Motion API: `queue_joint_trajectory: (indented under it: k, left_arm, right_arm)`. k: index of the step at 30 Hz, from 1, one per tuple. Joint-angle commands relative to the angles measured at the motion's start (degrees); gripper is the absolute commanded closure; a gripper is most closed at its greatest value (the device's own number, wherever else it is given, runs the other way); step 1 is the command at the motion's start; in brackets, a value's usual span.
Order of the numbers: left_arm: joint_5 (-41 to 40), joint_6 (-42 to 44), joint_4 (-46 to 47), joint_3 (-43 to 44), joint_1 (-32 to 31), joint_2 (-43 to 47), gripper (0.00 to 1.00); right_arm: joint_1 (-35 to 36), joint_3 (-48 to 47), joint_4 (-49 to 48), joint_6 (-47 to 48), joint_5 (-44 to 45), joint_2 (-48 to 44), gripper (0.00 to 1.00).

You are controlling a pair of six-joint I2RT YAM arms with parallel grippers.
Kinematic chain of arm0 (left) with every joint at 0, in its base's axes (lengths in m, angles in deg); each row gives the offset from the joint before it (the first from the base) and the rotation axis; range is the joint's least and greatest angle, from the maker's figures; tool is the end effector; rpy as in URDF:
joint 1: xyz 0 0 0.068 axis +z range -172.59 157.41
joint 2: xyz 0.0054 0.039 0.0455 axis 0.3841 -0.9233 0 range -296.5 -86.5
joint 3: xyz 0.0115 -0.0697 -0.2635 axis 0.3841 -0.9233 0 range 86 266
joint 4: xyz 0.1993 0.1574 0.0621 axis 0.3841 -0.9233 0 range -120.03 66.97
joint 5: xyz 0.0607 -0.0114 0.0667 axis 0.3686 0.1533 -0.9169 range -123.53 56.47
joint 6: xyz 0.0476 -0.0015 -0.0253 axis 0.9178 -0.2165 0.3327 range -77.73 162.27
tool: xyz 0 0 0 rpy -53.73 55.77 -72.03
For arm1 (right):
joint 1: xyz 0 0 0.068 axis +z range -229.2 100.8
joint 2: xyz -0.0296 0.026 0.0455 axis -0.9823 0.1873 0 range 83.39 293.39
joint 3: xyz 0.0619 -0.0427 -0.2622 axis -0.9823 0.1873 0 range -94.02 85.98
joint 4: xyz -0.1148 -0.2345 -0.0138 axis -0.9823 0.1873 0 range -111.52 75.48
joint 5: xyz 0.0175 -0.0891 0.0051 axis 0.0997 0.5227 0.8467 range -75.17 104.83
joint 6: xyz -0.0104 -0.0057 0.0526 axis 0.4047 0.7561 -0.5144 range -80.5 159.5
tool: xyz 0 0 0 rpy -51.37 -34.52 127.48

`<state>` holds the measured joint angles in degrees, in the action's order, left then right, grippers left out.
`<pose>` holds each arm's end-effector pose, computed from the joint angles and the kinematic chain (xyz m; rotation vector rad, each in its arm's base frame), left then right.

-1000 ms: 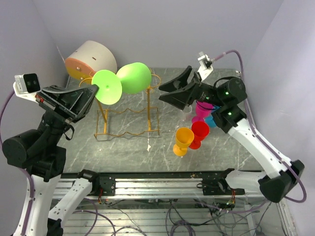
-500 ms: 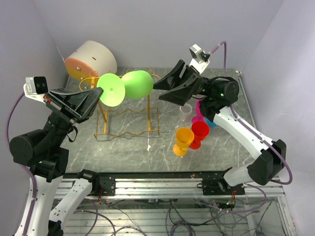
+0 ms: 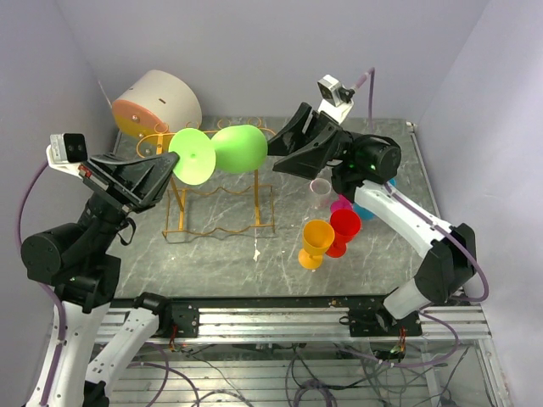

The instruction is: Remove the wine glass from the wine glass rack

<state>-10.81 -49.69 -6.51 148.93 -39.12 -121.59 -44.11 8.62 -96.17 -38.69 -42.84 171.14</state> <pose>0.0622 -0.0327 0.5074 -0.2184 1.0111 -1.9099 0.2296 0.1982 0.4759 -0.9337 0.9044 1.9725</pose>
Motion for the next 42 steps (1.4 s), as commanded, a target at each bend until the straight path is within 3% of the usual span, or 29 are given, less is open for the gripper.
queue_joint_trajectory:
  k: [1,3,7,18,22,24,26,29,33,37,42]
  left_arm:
    - [0.5,-0.4,2.4,-1.0,0.3,-0.3,0.93]
    - [0.7,-0.3,2.6,-1.3,0.3,-0.6,0.93]
    - [0.7,0.0,2.5,-1.7,0.3,-0.8,0.93]
    - [0.8,-0.1,3.4,-3.6,0.3,-0.7,0.93]
    - [0.9,0.6,2.7,-3.7,0.3,-0.8,0.93]
    - [0.9,1.6,1.1,-3.6,0.3,-0.7,0.91]
    - [0.6,3.5,-2.1,-3.0,0.3,-0.4,0.82]
    - [-1.1,8.8,-10.5,-0.9,0.3,0.4,0.68]
    - [-6.9,19.3,-26.1,4.1,0.3,1.1,0.57]
    - [-13.4,27.0,-37.9,8.4,0.3,0.6,0.55]
    - [-18.1,35.2,-46.9,13.3,0.3,-2.8,0.55]
  right_arm:
    - [1.1,-2.8,-7.9,-4.9,-0.2,1.3,0.47]
    - [1.4,-3.5,-9.0,-6.1,-0.2,2.2,0.52]
    - [1.4,-3.7,-10.6,-7.8,-0.3,2.8,0.76]
    - [1.5,-3.8,-11.6,-9.3,1.4,2.0,0.79]
    - [1.4,-3.7,-11.2,-9.7,1.6,1.9,1.0]
    - [1.4,-3.0,-10.0,-9.0,1.6,1.0,1.0]
    - [1.2,-2.0,-6.0,-5.7,1.3,-1.1,1.0]
    - [0.9,-0.3,12.0,6.4,1.6,-7.3,1.0]
    - [1.0,-2.4,50.9,36.0,12.0,-19.1,1.0]
    - [1.0,-8.8,77.8,52.9,31.0,-27.7,1.0]
    - [1.0,-21.5,108.9,58.3,63.8,-28.9,1.0]
